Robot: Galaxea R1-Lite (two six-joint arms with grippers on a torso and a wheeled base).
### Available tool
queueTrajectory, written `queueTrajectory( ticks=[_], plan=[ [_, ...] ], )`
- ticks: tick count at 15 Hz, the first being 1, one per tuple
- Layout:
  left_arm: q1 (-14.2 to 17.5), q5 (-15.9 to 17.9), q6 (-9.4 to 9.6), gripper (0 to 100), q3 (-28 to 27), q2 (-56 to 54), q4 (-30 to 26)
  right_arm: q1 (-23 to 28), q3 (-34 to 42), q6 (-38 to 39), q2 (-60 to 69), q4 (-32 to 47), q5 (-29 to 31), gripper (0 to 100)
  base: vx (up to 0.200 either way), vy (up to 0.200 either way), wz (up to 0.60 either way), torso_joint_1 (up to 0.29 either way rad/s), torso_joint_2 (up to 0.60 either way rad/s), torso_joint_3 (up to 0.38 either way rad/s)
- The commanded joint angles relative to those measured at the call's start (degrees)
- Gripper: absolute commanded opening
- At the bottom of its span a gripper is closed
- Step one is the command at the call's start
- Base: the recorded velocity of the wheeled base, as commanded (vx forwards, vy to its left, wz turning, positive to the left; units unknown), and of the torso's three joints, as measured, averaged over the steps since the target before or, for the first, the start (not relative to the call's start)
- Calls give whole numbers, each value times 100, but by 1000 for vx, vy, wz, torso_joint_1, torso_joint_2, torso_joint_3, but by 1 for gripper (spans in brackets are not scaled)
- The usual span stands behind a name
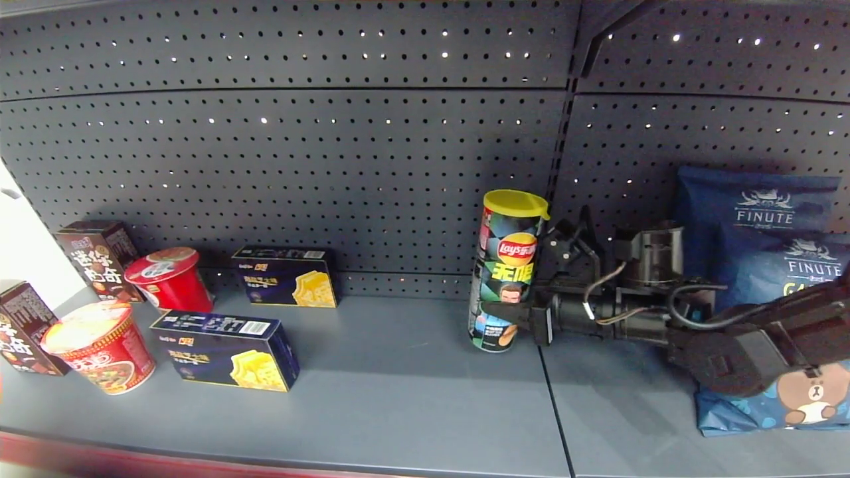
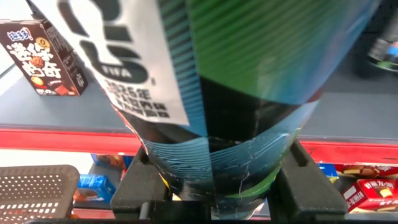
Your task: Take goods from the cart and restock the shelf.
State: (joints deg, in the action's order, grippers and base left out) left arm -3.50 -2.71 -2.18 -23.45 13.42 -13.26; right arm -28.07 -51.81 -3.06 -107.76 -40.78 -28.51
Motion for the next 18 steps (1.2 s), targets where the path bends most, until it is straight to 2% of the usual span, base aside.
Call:
queueTrajectory(
  ticks=[1,4,7,9,11,13,18],
  plan=[
    [-2,-11,-2,0,8,-15,-1,-198,716,51,933,-18,100,0,0,0,0,0,0,0],
    [7,-11,-2,0,78,-94,-1,-383,1551,69,1513,-203,232,0,0,0,0,0,0,0],
    [16,-11,-2,0,87,-164,-62,-568,2105,69,1671,-528,461,0,0,0,0,0,0,0],
    [16,-125,7,0,60,-226,-97,-734,2404,77,1662,-730,645,0,0,0,0,0,0,0],
    [7,-169,7,0,52,-235,-97,-796,2518,77,1653,-827,707,0,0,0,0,0,0,0],
    [16,-204,7,0,25,-244,-97,-910,2852,69,1495,-1248,804,0,0,0,0,0,0,0],
    [16,-248,-2,0,43,-261,-97,-893,2896,69,1170,-1442,891,0,0,0,0,0,0,0]
  ],
)
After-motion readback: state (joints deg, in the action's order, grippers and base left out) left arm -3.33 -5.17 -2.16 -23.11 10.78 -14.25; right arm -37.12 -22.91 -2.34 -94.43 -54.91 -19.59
